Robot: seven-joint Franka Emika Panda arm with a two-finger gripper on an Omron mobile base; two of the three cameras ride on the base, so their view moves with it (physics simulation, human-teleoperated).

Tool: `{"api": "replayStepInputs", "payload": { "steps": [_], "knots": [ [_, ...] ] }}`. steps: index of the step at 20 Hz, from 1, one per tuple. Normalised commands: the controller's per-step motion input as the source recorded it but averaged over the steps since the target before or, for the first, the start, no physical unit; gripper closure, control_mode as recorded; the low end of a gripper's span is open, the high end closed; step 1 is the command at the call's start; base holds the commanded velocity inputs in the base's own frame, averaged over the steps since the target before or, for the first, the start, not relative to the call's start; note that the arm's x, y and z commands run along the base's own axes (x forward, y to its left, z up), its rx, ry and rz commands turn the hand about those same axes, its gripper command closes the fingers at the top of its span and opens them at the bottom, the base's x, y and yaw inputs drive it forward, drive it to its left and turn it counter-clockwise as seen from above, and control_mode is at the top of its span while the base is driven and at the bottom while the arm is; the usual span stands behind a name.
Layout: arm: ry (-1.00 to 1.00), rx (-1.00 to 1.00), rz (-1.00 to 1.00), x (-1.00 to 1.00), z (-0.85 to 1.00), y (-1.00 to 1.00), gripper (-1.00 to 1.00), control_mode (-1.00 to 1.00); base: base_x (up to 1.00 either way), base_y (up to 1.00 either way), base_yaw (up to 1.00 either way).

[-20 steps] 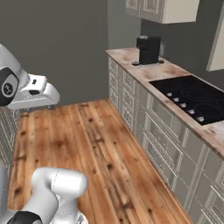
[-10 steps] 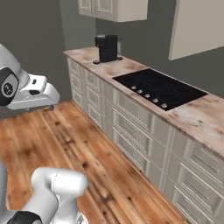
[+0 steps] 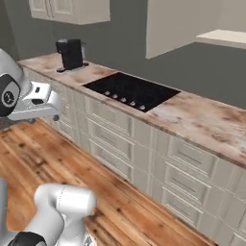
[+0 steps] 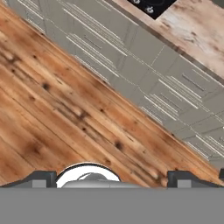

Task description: Locate and retrieve the dish brush and soap dispenser from the cabinet. Place them next to the sink.

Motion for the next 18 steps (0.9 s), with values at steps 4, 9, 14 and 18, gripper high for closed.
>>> {"api": "replayStepInputs", "payload": {
  "steps": [4, 9, 14, 18],
  "knots": [
    [0.0, 0.0, 0.0, 0.0, 0.0, 0.0, -1.0, 1.0, 0.0, 0.0, -0.48],
    [0.0, 0.0, 0.0, 0.0, 0.0, 0.0, -1.0, 1.0, 0.0, -0.04, -0.48],
    [0.0, 0.0, 0.0, 0.0, 0.0, 0.0, -1.0, 1.0, 0.02, -0.18, -0.43],
    [0.0, 0.0, 0.0, 0.0, 0.0, 0.0, -1.0, 1.0, 0.23, -0.35, -0.31]
  ]
}}
